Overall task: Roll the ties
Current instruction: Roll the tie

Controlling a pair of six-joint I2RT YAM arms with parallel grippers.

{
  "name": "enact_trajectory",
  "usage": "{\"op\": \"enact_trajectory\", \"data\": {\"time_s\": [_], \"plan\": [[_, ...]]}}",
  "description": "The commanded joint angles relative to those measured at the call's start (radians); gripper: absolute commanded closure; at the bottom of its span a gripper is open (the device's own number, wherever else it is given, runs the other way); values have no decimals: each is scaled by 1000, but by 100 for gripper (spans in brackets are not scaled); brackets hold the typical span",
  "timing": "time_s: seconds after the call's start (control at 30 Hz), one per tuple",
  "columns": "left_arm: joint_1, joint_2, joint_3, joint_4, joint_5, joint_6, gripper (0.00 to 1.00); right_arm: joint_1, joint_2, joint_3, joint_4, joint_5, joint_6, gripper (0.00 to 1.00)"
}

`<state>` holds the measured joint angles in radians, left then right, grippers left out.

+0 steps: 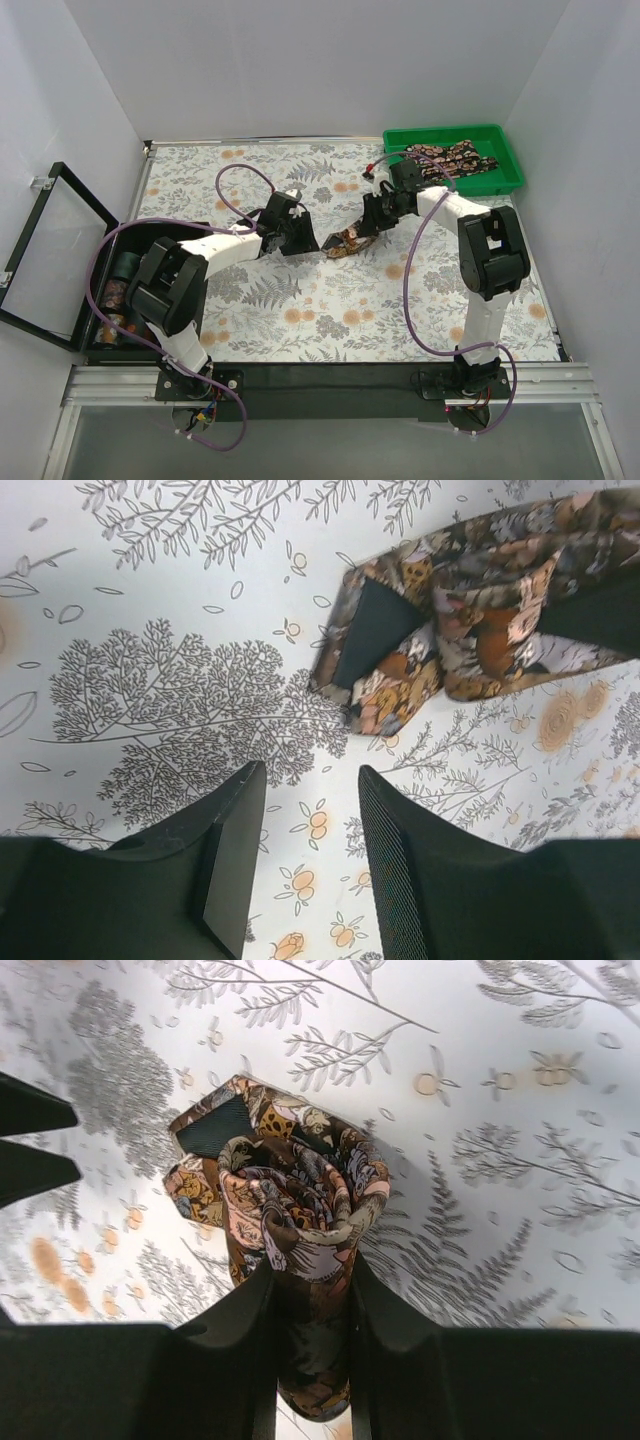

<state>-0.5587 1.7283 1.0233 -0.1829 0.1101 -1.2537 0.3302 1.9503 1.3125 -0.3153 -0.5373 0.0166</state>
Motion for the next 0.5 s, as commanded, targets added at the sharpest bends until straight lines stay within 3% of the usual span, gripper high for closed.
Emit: {"op": "enact_trajectory", "data": {"time_s": [0.0,0.23,0.47], "plan": [[-1,-27,0,-16,52,-12,60,18,-27,99,-235,189,-148,97],[-1,-59,-3,-30,89,-29,60,93,24,243,-433,494,-244,98],[-1,-148,-37,-78,47,36,60,177,70,330,-499,929,-254,98]]}}
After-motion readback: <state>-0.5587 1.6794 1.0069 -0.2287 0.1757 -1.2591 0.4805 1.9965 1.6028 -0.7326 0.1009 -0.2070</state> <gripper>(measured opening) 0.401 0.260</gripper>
